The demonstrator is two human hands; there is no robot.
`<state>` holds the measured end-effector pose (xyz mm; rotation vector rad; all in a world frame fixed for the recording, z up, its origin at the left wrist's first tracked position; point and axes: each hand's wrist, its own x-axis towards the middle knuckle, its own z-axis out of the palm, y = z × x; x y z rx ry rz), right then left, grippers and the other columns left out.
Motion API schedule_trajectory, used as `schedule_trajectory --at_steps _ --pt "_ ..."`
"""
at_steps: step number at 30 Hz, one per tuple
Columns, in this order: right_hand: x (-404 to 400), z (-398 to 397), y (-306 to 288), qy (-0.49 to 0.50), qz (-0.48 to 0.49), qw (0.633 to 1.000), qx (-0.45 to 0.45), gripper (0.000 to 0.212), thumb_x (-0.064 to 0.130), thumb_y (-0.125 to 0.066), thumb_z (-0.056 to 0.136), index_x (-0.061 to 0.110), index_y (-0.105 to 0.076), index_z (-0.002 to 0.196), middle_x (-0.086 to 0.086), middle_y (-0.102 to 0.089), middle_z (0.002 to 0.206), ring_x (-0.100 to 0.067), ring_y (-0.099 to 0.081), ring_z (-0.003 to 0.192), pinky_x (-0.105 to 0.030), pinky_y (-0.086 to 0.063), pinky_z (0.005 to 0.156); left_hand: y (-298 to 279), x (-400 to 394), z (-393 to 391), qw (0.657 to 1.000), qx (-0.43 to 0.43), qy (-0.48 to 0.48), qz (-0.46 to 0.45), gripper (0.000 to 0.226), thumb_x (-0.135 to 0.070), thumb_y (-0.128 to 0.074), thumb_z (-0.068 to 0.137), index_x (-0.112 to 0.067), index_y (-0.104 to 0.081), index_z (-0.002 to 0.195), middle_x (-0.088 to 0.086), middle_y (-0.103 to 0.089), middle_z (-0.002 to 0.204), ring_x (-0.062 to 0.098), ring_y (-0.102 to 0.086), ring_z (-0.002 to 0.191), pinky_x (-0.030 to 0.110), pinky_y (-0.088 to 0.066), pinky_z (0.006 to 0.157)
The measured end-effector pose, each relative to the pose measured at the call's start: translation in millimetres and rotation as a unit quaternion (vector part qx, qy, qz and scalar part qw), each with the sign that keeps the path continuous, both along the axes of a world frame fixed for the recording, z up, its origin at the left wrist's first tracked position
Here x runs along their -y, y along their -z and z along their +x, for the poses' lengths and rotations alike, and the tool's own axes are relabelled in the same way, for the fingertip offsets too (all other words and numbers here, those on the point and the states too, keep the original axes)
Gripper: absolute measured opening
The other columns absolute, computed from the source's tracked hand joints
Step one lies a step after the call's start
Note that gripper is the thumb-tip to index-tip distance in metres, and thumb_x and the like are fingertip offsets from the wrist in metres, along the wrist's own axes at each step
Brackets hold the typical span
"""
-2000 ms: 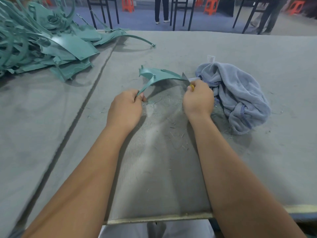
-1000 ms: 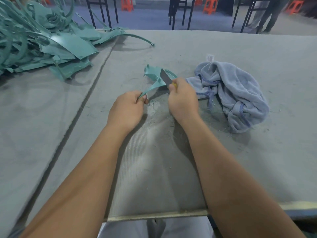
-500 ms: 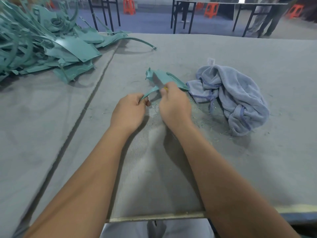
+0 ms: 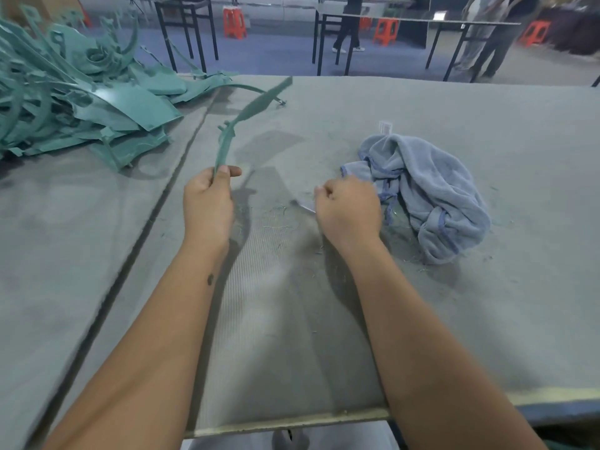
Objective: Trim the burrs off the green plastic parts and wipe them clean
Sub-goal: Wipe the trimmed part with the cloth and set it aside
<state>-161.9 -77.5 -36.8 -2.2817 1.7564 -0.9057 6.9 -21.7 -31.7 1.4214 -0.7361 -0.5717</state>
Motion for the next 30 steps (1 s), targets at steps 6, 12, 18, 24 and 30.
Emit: schedule_trajectory --at_steps 6,12,18,24,30 --pt "22 -16 -30 0.048 -0.044 0.998 -0.006 0.030 0.022 -0.041 0.095 0.017 -0.070 0.105 -0.007 -0.062 0.108 -0.030 -0.052 0.105 -0.035 -0.036 0.083 0 5 -3 0.995 -0.087 0.056 -0.014 0.029 -0.023 -0.041 0.104 -0.018 -0.066 0.090 -0.012 -0.031 0.050 0.005 -0.024 0.041 0.019 -0.022 0.039" --pt "46 -74 -62 0.186 0.004 0.982 0.012 0.033 0.022 -0.052 0.090 0.017 -0.061 0.121 -0.014 -0.052 0.126 -0.037 -0.046 0.118 -0.039 -0.039 0.093 1 7 -3 0.992 -0.102 0.078 -0.012 0.029 -0.023 -0.042 0.104 -0.017 -0.067 0.090 -0.011 -0.030 0.050 0.005 -0.023 0.041 0.018 -0.022 0.037" --pt "28 -102 -53 0.145 0.050 0.988 -0.019 0.009 0.008 -0.058 0.077 0.013 -0.064 0.083 -0.009 -0.062 0.091 -0.033 -0.058 0.084 -0.033 -0.043 0.071 1 9 -4 0.991 -0.105 0.082 -0.010 0.029 -0.022 -0.042 0.104 -0.017 -0.067 0.088 -0.011 -0.031 0.050 0.005 -0.023 0.040 0.018 -0.021 0.037" --pt "-7 -92 -38 -0.110 0.159 0.972 -0.133 0.020 0.026 -0.065 0.085 0.006 -0.069 0.080 -0.007 -0.068 0.076 -0.025 -0.057 0.070 -0.040 -0.051 0.074 2 6 -4 0.991 -0.097 0.091 -0.019 0.029 -0.023 -0.042 0.104 -0.018 -0.066 0.088 -0.011 -0.031 0.048 0.006 -0.024 0.039 0.017 -0.021 0.036" --pt "-8 -105 -68 -0.061 0.124 0.970 0.201 0.021 0.028 -0.057 0.090 0.022 -0.070 0.074 0.007 -0.067 0.071 -0.004 -0.059 0.065 -0.023 -0.047 0.066 4 5 -2 0.990 -0.102 0.096 -0.019 0.029 -0.023 -0.043 0.103 -0.018 -0.066 0.086 -0.011 -0.031 0.048 0.005 -0.024 0.038 0.016 -0.022 0.036"
